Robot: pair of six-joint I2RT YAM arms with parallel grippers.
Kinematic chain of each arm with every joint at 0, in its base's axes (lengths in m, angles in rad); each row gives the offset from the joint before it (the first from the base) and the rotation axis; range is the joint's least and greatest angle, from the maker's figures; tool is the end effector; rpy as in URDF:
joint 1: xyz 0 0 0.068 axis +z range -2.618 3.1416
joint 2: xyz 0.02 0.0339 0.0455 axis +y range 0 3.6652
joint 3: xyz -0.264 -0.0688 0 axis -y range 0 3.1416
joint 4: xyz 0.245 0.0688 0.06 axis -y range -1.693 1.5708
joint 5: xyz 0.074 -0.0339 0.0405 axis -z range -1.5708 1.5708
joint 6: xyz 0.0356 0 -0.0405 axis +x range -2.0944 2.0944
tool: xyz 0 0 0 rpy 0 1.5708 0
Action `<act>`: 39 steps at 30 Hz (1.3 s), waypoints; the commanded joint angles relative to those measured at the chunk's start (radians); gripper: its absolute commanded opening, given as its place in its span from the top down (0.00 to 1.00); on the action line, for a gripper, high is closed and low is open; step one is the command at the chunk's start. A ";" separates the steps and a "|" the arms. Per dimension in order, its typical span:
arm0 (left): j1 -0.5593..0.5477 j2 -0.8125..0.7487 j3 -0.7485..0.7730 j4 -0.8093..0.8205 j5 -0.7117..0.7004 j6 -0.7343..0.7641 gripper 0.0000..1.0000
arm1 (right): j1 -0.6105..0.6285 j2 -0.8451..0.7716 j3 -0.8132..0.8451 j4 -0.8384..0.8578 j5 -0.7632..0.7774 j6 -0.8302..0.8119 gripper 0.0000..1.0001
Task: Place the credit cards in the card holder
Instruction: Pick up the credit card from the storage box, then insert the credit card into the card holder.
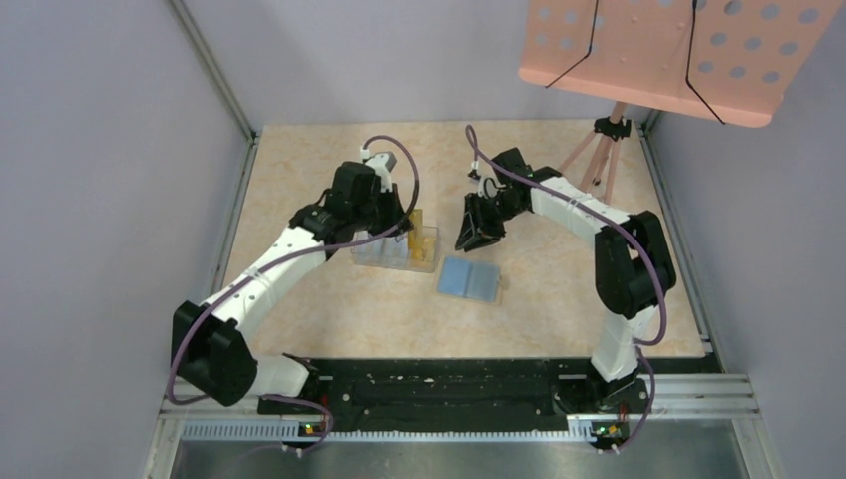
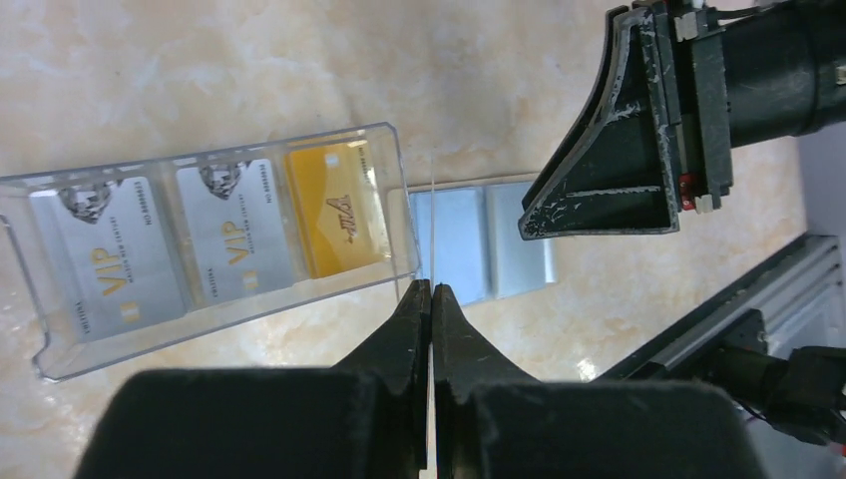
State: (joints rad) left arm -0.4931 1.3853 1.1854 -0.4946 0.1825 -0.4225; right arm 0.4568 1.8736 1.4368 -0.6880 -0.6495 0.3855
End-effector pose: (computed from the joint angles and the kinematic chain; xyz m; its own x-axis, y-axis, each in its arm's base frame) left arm 0.2675 -0.1511 0.3134 -0.7554 -0.0518 -0.6532 0.3054 0.8541 -0.4210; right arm 0.3407 0.1915 0.2239 -0.9704 -0.1432 -0.1945 -0.2380 0.7053 0.6678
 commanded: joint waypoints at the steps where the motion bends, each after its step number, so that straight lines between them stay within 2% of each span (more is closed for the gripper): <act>1: 0.039 -0.135 -0.156 0.368 0.136 -0.141 1.00 | -0.019 -0.085 -0.057 0.032 0.016 -0.028 0.67; 3: 0.056 -0.171 -0.221 0.464 0.172 -0.192 1.00 | -0.020 -0.099 -0.084 0.031 0.025 -0.038 0.67; 6: 0.074 -0.181 -0.260 0.515 0.220 -0.233 1.00 | -0.021 -0.103 -0.113 0.021 0.044 -0.049 0.67; 13: 0.080 -0.044 -0.218 0.499 0.440 -0.255 1.00 | -0.020 -0.083 -0.133 -0.049 0.124 -0.082 0.69; 17: 0.059 0.073 -0.161 0.413 0.517 -0.251 1.00 | -0.020 -0.069 -0.146 -0.081 0.162 -0.098 0.71; 27: -0.012 0.294 -0.014 0.153 0.477 -0.133 1.00 | -0.026 -0.025 -0.161 -0.148 0.275 -0.090 0.73; 39: -0.052 0.447 0.081 0.073 0.460 -0.066 1.00 | -0.085 0.000 -0.185 -0.180 0.306 -0.104 0.78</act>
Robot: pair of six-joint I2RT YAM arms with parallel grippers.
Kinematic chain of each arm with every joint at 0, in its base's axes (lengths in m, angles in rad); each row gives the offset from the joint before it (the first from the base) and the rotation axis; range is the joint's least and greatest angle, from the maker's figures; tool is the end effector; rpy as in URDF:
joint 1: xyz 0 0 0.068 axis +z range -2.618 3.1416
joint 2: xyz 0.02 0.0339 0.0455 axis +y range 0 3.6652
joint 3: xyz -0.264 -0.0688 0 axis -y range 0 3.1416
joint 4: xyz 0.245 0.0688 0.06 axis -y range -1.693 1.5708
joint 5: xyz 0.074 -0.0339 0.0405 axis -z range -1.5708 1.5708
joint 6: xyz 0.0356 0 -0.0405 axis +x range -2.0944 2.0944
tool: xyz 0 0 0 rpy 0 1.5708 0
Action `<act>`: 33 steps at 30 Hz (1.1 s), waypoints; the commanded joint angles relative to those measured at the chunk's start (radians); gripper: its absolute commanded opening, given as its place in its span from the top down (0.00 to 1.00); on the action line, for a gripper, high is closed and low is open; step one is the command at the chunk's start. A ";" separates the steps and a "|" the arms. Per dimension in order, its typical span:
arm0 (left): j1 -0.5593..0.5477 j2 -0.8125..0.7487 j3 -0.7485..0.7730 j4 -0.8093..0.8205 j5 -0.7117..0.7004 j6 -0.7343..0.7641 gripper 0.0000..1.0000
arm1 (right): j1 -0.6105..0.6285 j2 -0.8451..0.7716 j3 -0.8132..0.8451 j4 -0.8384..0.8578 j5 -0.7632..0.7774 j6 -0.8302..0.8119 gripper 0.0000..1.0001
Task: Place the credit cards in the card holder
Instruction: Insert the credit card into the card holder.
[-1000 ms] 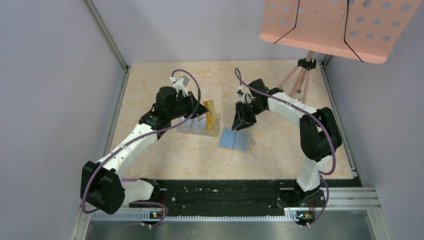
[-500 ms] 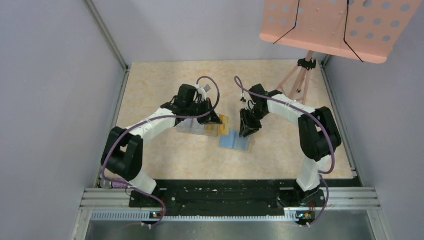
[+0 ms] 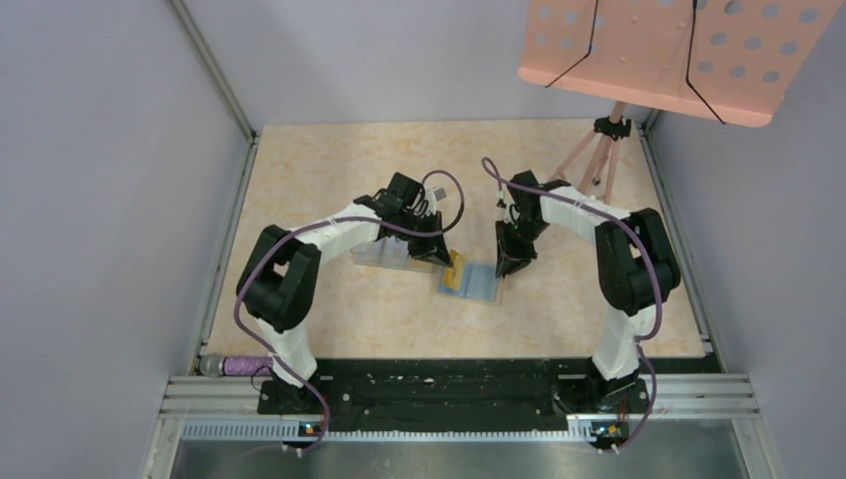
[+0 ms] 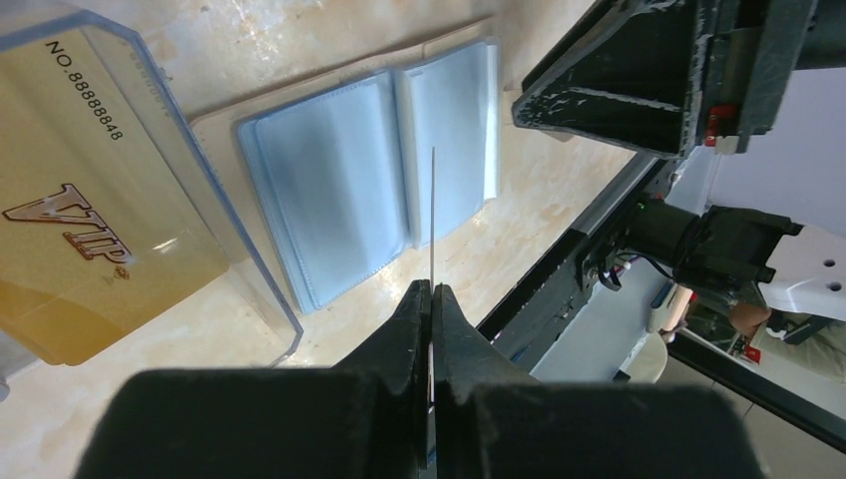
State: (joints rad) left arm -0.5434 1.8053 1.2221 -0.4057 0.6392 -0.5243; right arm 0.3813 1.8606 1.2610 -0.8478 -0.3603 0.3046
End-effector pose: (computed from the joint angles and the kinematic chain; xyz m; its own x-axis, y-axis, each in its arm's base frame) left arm 0.3102 -0.2122 0.1997 -0.9673 0.1149 -0.2263 0.2442 0.6642 -0.7066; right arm 0.3153 0.1399 0.1713 -0.9952 -0.0966 -0.0125 -0.0944 0.9240 0.3707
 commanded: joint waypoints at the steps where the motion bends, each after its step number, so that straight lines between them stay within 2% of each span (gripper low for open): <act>1: -0.003 0.034 0.046 -0.017 0.005 0.040 1.00 | -0.009 0.016 -0.010 -0.021 0.017 -0.022 0.79; 4: -0.002 0.053 0.049 -0.012 0.005 0.048 1.00 | -0.011 0.028 -0.012 -0.024 0.018 -0.024 0.81; 14: -0.003 0.103 0.048 0.057 0.029 0.022 1.00 | -0.013 0.043 -0.014 -0.039 0.028 -0.048 1.00; 33: -0.025 0.143 0.064 0.118 0.061 -0.015 1.00 | -0.014 0.052 -0.032 -0.041 0.040 -0.065 1.00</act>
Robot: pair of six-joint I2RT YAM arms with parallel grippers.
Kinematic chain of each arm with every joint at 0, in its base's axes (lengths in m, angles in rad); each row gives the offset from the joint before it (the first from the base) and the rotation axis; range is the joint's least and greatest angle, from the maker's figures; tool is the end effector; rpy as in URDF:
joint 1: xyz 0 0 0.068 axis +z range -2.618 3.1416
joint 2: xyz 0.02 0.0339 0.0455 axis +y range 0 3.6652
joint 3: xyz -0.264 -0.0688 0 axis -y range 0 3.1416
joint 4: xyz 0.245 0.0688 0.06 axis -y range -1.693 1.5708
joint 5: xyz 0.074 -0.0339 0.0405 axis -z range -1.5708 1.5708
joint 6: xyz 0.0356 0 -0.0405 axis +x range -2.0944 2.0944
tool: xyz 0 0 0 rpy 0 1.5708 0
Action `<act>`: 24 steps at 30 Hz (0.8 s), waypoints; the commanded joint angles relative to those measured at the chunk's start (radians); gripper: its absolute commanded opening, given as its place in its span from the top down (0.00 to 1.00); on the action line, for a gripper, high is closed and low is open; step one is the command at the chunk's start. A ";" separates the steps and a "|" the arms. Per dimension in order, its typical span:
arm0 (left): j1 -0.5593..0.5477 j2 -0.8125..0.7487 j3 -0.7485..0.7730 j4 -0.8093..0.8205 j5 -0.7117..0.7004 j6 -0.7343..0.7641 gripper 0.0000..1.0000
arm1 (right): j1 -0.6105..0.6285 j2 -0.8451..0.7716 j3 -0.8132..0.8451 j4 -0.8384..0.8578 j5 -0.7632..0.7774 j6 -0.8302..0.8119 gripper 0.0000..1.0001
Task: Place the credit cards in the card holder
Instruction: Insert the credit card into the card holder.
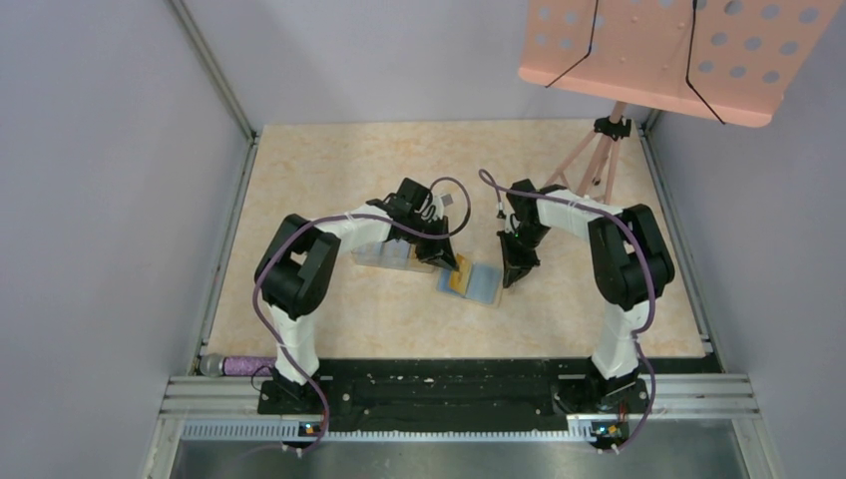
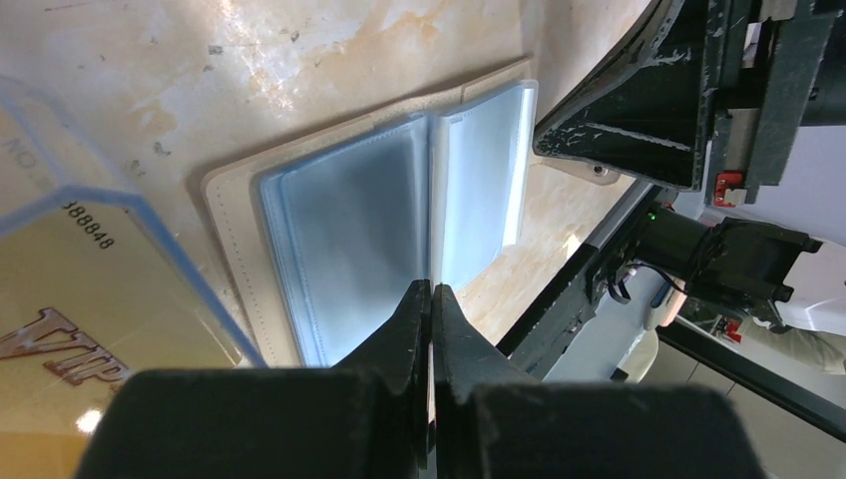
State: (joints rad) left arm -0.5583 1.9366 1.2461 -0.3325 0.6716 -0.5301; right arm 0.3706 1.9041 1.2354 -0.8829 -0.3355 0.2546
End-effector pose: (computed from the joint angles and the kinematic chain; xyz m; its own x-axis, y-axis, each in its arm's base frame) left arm 0.3229 -0.2278 0.1633 -0.9733 0.1413 -0.1807 0.2288 0.6534 -0.7216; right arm 0.3107 0.1333 0.1506 -0.9895 -0.1293 0.0643 -0.1019 0.9408 0.3234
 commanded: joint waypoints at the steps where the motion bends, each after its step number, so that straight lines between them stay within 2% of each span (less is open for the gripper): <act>1: -0.013 0.011 0.041 0.046 0.029 -0.010 1.00 | -0.003 0.008 -0.007 -0.006 0.016 -0.016 1.00; 24: -0.033 0.060 0.052 0.044 0.036 -0.010 1.00 | -0.003 0.031 -0.026 0.011 0.020 -0.022 1.00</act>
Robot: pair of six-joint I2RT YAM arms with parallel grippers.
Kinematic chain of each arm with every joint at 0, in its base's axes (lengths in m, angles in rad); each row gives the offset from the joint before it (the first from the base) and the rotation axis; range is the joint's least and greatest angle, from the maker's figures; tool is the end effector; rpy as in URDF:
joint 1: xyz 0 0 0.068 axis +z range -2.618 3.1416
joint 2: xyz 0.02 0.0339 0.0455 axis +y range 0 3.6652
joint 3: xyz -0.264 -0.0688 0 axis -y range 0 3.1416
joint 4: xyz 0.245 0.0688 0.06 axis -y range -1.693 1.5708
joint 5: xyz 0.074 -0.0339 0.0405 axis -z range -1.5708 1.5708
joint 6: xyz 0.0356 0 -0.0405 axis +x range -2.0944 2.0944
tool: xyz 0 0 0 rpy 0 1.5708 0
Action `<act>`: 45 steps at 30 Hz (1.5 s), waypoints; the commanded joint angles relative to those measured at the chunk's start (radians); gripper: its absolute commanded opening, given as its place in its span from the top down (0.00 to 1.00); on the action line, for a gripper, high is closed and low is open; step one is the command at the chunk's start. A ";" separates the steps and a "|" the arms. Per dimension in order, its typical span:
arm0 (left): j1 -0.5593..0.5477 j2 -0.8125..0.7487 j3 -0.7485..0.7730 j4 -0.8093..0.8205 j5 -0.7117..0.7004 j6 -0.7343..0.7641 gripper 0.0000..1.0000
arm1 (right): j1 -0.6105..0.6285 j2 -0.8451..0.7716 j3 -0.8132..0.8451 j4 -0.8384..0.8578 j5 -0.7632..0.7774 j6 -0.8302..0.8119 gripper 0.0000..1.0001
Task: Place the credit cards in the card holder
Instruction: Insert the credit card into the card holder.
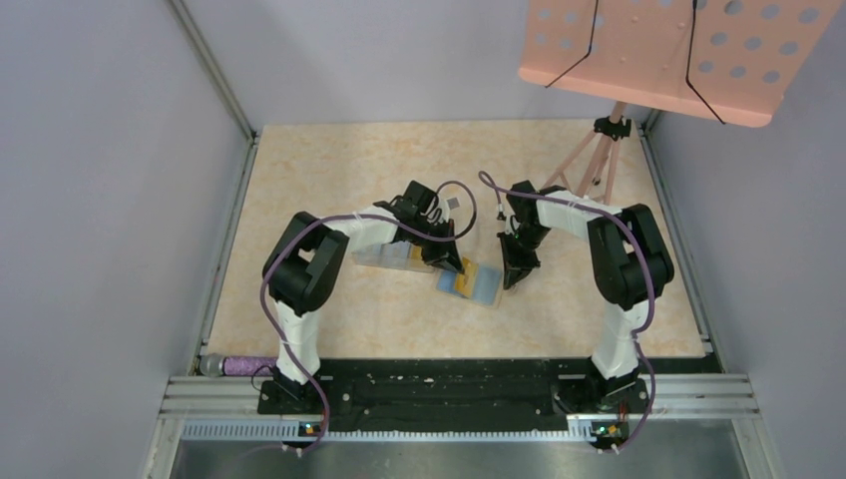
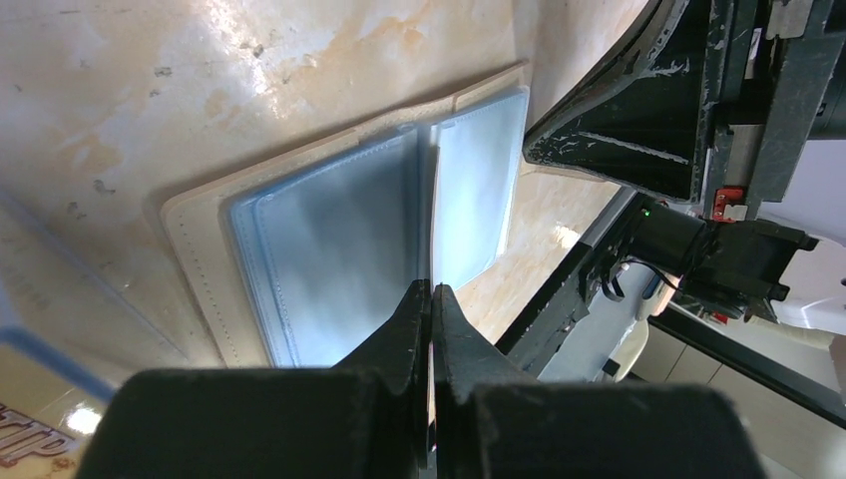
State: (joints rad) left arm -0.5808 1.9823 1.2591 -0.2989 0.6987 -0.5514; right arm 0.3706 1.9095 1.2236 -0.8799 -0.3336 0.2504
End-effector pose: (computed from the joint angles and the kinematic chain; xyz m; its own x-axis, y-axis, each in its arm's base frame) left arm 0.3233 -0.2396 0.1519 -0.9746 0.1599 -0.1568 0.2231 0.6337 -0.7407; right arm 0.3088 0.1325 0.1461 -0.9882 -0.1328 0.0763 -0.1020 0.9424 0.3185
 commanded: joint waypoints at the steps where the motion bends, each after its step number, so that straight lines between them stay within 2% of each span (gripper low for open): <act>1: -0.012 0.016 0.043 0.011 0.013 0.012 1.00 | -0.004 0.026 -0.014 0.009 0.018 -0.018 1.00; 15: -0.022 0.050 0.053 0.039 0.085 0.005 1.00 | -0.003 0.039 -0.025 0.021 0.006 -0.026 1.00; 24: 0.007 -0.026 0.041 0.020 -0.001 0.021 1.00 | -0.004 0.037 -0.028 0.021 -0.003 -0.031 1.00; 32: 0.067 -0.039 0.035 0.034 0.020 0.017 1.00 | -0.003 0.038 -0.029 0.021 -0.005 -0.034 1.00; 45: 0.045 -0.012 0.036 0.064 0.041 -0.003 1.00 | -0.003 0.046 -0.028 0.021 -0.012 -0.038 1.00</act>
State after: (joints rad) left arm -0.5251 1.9865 1.2877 -0.2752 0.7288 -0.5522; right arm 0.3645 1.9160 1.2179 -0.8722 -0.3614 0.2344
